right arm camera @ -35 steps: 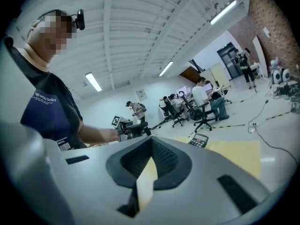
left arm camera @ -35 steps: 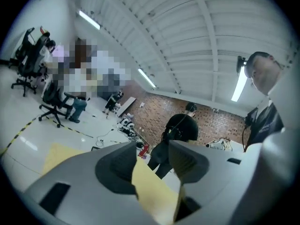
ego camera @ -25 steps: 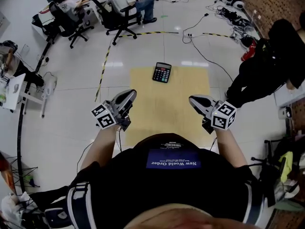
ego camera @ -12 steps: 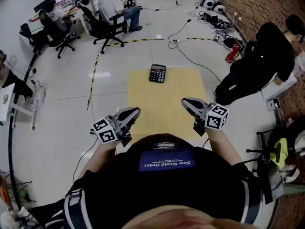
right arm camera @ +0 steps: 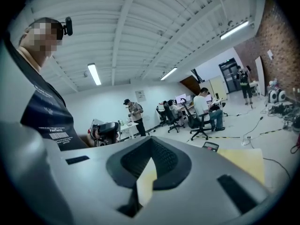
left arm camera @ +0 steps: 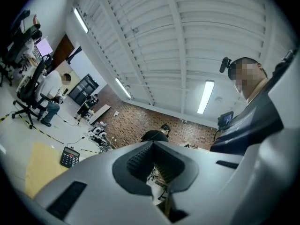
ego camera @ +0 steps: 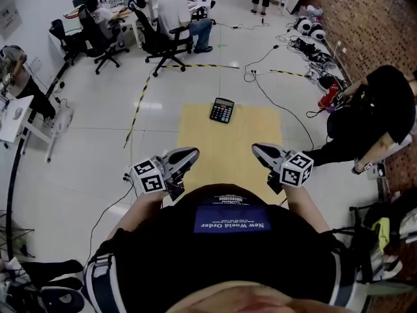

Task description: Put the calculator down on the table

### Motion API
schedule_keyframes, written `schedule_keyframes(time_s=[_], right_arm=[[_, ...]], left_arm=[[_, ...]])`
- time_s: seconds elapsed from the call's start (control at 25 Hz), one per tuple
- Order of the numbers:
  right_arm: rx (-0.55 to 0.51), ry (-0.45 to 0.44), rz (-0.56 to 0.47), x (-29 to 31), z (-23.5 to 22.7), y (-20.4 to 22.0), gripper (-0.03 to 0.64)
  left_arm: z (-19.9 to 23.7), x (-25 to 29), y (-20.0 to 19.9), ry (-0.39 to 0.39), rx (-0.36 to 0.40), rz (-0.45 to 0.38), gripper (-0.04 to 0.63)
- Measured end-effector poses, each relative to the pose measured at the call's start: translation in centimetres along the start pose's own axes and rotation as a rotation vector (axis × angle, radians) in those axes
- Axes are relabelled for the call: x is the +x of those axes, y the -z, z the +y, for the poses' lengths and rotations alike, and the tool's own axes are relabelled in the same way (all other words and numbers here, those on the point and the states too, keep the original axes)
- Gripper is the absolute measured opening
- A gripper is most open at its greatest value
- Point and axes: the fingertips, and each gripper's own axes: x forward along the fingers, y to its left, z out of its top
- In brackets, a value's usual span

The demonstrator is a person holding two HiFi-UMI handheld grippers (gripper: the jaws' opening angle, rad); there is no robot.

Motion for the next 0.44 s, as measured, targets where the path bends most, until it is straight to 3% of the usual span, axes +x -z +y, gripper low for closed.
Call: schedule_keyframes(time_s=[0.44], right_arm=[[-0.012,-0.023,0.003,0.04,-0.34,-0.4,-0.014]], left_arm=[[-0.01,0.58,-0.02,-0.009,-0.005,0.007,0.008]])
